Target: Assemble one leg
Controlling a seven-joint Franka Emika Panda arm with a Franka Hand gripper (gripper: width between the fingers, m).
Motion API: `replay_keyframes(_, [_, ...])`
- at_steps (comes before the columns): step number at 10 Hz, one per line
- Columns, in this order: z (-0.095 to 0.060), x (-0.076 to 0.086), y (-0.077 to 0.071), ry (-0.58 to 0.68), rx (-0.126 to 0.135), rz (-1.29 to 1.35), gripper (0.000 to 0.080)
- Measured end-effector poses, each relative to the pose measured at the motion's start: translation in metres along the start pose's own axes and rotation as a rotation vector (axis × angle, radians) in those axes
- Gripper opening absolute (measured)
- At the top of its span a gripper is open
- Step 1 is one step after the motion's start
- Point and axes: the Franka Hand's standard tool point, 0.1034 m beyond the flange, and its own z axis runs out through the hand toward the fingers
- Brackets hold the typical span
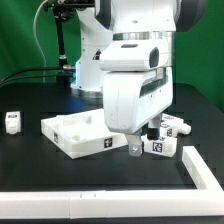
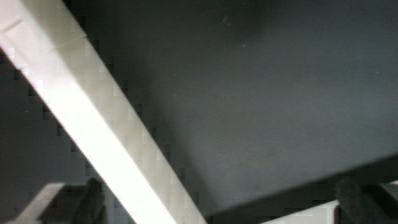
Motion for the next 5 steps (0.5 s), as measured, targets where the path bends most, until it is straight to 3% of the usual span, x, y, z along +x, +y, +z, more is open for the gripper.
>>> replay_keyframes(5, [0.0,0.0,-0.0001,0.0,0.0,0.001,0.0649])
